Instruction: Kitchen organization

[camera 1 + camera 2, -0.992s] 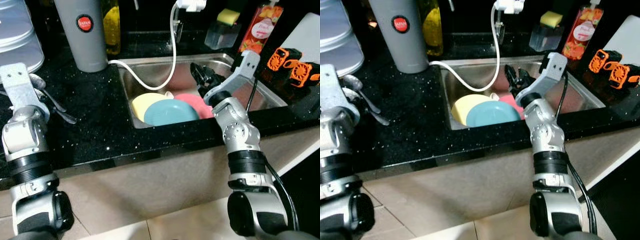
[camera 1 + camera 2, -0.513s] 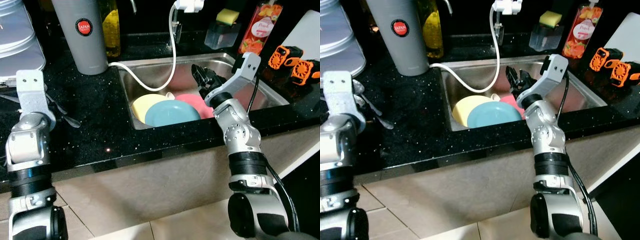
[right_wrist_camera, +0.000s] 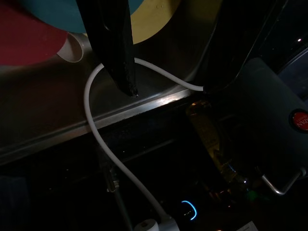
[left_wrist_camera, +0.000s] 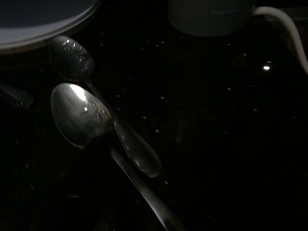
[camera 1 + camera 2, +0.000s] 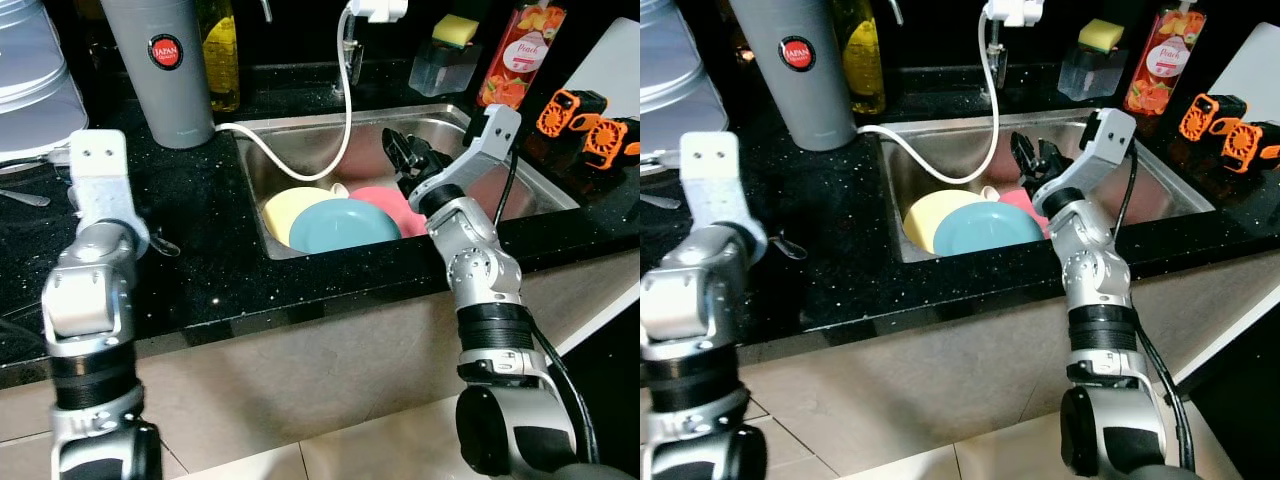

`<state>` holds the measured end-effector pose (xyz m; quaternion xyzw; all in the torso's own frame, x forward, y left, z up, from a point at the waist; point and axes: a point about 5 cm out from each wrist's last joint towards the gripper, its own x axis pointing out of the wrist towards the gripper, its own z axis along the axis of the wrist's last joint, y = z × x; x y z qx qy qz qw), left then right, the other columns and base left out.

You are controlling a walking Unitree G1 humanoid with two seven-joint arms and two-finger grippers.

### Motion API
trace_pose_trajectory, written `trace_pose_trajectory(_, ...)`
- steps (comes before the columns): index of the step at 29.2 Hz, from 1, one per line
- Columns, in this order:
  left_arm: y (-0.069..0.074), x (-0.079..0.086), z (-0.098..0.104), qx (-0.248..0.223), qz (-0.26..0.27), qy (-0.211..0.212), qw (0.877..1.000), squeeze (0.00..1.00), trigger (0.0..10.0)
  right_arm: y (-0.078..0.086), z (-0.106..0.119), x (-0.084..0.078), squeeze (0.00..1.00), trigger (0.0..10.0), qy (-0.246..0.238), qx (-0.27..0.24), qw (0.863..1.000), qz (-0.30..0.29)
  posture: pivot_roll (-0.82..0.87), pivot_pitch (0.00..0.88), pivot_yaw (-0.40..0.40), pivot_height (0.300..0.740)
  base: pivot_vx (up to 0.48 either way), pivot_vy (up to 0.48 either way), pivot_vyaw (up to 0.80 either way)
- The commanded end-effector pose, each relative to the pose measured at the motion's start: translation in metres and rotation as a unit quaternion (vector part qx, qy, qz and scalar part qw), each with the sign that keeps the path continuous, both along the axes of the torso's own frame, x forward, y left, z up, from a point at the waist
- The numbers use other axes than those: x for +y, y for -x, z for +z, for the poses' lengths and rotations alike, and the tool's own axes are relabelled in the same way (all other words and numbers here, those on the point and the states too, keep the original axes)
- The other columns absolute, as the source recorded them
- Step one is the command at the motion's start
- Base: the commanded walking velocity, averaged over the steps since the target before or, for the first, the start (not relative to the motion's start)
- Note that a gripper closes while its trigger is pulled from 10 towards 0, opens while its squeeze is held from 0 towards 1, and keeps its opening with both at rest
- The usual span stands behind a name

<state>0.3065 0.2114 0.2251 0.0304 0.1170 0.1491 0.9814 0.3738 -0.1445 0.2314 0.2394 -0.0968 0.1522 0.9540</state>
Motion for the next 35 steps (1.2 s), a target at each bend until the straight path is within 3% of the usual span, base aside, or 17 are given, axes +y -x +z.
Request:
trace_pose_trajectory(1,0.002,-0.004,0.004,-0.01,0.014,0.003,1.0,1.0,10.0,0.0,0.002,0.0,0.0,10.0,0.004,-0.004,1.0,0.0,0.21,0.0,-0.066,0.74,0.0,0.0,0.0)
trace_pose_trajectory(4,0.006,-0.01,-0.006,0.008,0.022,0.019,1.0,1.0,10.0,0.0,0.001,-0.001,0.0,10.0,0.004,-0.003,1.0,-0.001,0.21,0.002,-0.068,0.74,0.0,0.0,0.0)
trace_pose_trajectory(10,0.005,-0.007,-0.017,0.028,0.04,0.04,0.998,1.0,10.0,0.0,0.001,0.0,0.0,10.0,0.004,-0.002,1.0,0.0,0.21,0.005,-0.069,0.74,0.0,0.0,0.0)
trace_pose_trajectory(11,0.004,-0.006,-0.018,0.032,0.046,0.049,0.997,0.89,10.0,0.0,0.002,0.0,0.0,10.0,0.005,-0.002,1.0,0.0,0.21,0.005,-0.069,0.74,0.0,0.0,0.0)
trace_pose_trajectory(12,0.004,-0.006,-0.019,0.036,0.049,0.056,0.997,0.0,10.0,0.0,0.002,0.0,0.0,10.0,0.005,-0.002,1.0,0.0,0.21,0.008,-0.068,0.74,0.0,0.0,0.0)
trace_pose_trajectory(16,0.005,-0.002,-0.026,0.056,0.071,0.068,0.994,0.0,10.0,0.0,0.002,0.0,0.0,10.0,0.005,-0.002,1.0,0.001,0.21,0.011,-0.064,0.74,0.0,0.0,0.0)
trace_pose_trajectory(19,0.011,0.012,-0.042,0.09,0.1,0.079,0.988,0.0,10.0,0.001,0.0,-0.001,0.0,10.0,0.004,-0.001,1.0,-0.001,0.21,0.013,-0.061,0.74,0.0,0.0,0.0)
trace_pose_trajectory(21,0.015,0.02,-0.05,0.108,0.111,0.081,0.985,0.0,4.6,0.002,0.0,-0.002,0.0,10.0,0.004,0.0,1.0,-0.002,0.21,0.013,-0.061,0.74,0.0,0.0,0.0)
trace_pose_trajectory(23,0.019,0.025,-0.057,0.121,0.116,0.084,0.982,0.0,0.0,0.002,0.0,-0.002,0.0,10.0,0.004,0.0,1.0,-0.003,0.21,0.013,-0.061,0.74,0.0,0.0,0.0)
trace_pose_trajectory(35,0.033,0.045,-0.067,0.144,0.138,0.066,0.978,0.0,0.0,0.002,0.0,-0.003,0.0,10.0,0.003,0.0,1.0,-0.005,0.21,0.019,-0.054,0.74,0.0,0.0,0.0)
